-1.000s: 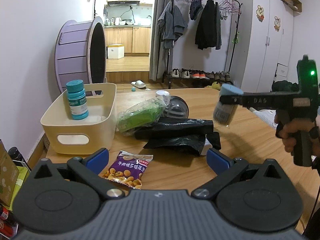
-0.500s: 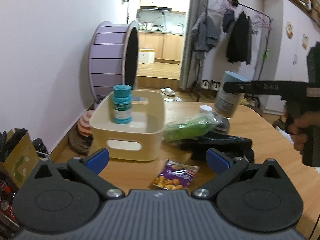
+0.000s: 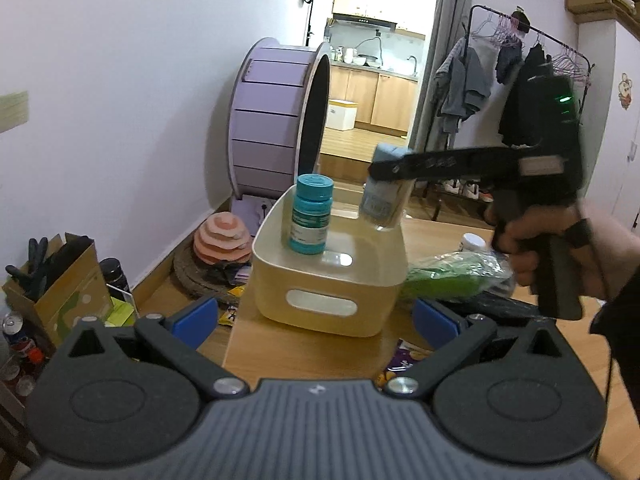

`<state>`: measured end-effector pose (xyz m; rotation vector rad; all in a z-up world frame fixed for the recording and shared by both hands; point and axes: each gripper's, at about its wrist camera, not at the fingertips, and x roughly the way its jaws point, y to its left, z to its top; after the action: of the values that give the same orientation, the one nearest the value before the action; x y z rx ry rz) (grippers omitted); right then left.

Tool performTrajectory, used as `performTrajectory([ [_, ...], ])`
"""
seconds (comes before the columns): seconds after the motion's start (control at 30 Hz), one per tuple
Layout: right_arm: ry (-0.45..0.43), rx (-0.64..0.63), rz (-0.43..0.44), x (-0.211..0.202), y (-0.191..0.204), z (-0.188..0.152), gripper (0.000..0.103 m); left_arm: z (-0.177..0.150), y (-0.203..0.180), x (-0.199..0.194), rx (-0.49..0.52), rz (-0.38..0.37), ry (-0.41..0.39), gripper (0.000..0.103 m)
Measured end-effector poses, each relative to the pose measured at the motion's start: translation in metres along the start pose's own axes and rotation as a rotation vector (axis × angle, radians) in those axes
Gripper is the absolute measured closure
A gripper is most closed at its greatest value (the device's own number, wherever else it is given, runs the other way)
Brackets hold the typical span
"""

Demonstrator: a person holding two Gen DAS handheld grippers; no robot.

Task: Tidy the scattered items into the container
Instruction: 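Carry the toothpick jar with the right gripper into the basket and release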

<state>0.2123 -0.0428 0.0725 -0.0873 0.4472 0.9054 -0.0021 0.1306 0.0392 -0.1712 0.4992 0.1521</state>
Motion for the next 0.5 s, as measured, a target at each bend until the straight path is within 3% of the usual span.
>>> performTrajectory([
  [0.3,0.077,-0.004,-0.020,0.045,0.005,-0.006,0.054,-0.001,-0.005,0.002,0.016,-0.013,0.011,0.000],
  [0.5,0.078,-0.018,-0.045,0.047,0.007,-0.004,0.042,-0.002,-0.006,0.001,0.018,-0.018,0.009,0.000],
])
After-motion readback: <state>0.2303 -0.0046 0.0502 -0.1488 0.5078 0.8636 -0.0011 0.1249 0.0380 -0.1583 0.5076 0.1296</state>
